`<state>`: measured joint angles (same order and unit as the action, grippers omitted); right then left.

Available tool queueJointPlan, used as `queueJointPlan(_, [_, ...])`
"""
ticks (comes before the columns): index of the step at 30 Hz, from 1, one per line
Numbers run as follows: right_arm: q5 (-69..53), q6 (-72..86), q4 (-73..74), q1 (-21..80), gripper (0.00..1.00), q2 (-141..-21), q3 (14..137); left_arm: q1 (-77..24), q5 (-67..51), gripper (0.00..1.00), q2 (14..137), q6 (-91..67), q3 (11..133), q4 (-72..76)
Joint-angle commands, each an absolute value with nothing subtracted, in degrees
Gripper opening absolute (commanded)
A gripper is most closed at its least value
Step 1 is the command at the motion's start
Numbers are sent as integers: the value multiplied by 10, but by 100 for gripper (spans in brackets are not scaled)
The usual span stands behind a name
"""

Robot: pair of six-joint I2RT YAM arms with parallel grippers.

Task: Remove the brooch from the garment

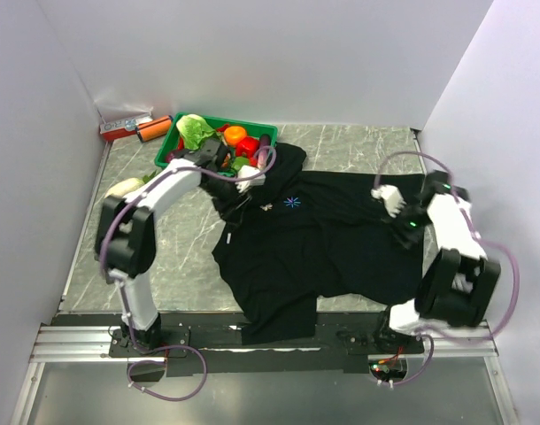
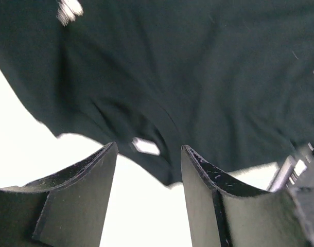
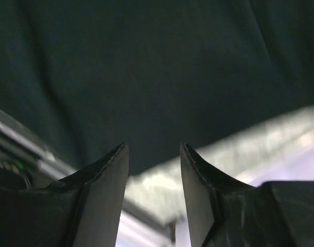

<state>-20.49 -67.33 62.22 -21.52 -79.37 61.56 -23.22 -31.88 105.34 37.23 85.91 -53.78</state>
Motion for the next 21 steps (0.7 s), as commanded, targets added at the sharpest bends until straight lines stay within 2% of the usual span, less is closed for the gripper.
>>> queueJointPlan(1, [-243, -546, 474, -157, 49, -895, 660, -239, -317, 58, 1152, 343, 893, -505])
queueJointPlan(5, [-222, -479, 457, -154, 47, -979, 701, -239, -288, 58, 1169, 339, 861, -478])
queueJointPlan(12, [-107, -588, 399, -191, 45, -952, 525, -239, -251, 58, 1115, 325, 734, -443])
queueJointPlan(14, [-119, -581, 414, -218, 45, -951, 518, -239, -254, 58, 1089, 323, 694, -445])
queueJointPlan(17, [-59, -579, 429, -239, 43, -967, 512, -239, -257, 58, 1050, 321, 643, -454])
queueJointPlan(21, [-43, -602, 441, -288, 41, -964, 497, -239, -258, 58, 1004, 330, 601, -475])
